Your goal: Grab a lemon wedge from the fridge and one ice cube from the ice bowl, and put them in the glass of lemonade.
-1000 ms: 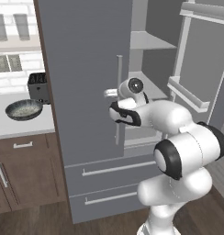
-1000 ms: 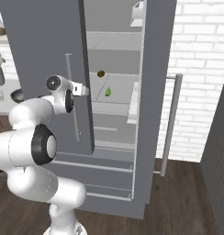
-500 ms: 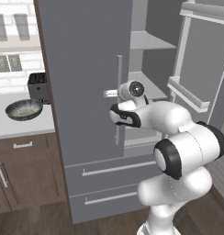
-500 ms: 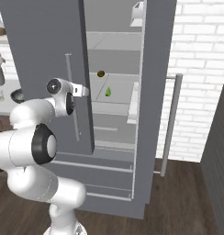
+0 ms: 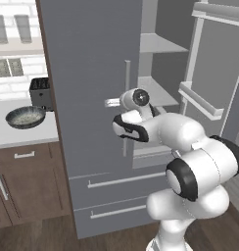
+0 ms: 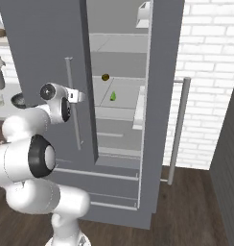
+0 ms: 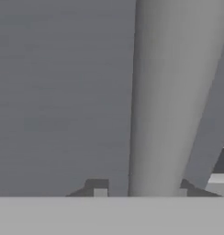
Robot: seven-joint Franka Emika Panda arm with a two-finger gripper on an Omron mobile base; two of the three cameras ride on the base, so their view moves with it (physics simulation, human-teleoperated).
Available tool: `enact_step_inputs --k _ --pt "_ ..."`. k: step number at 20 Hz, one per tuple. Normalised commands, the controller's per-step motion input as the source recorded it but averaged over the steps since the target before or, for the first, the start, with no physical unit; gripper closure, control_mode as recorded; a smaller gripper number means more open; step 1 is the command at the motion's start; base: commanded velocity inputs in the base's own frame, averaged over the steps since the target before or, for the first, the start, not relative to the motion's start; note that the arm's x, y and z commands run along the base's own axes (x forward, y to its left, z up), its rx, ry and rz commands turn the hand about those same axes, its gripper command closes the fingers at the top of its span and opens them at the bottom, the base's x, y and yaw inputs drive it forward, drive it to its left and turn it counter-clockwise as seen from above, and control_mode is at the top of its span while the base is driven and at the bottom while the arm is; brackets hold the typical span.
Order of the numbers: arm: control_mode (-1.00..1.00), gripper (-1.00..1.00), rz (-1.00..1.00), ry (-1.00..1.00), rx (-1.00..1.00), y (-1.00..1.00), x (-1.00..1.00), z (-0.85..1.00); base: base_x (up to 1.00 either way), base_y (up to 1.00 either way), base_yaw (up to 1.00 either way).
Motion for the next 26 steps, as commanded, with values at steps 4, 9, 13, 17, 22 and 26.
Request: enact_step_inputs --k 4,9,13,17,22,26 --pt "-1.00 1.00 0.10 0.00 0.00 0.94 -0.90 0.76 0.00 0.00 0.00" --pt "-1.00 1.00 0.19 0.05 -0.01 0.86 -1.00 0.93 0.00 0.00 0.00" --pt "-1.00 1.00 0.20 0.06 -0.03 0.65 -1.00 1.00 0.00 0.00 0.00" --pt "-1.00 -1.00 0.02 0.01 -0.09 0.41 -1.00 1.00 0.00 0.00 0.00" --pt "-1.00 -1.00 0.02 -0.03 0.00 -0.35 -1.00 1.00 0.00 0.00 0.00" --pt "-1.00 -1.00 0.00 -0.05 0.08 -0.87 -0.94 1.00 0.00 0.00 0.00"
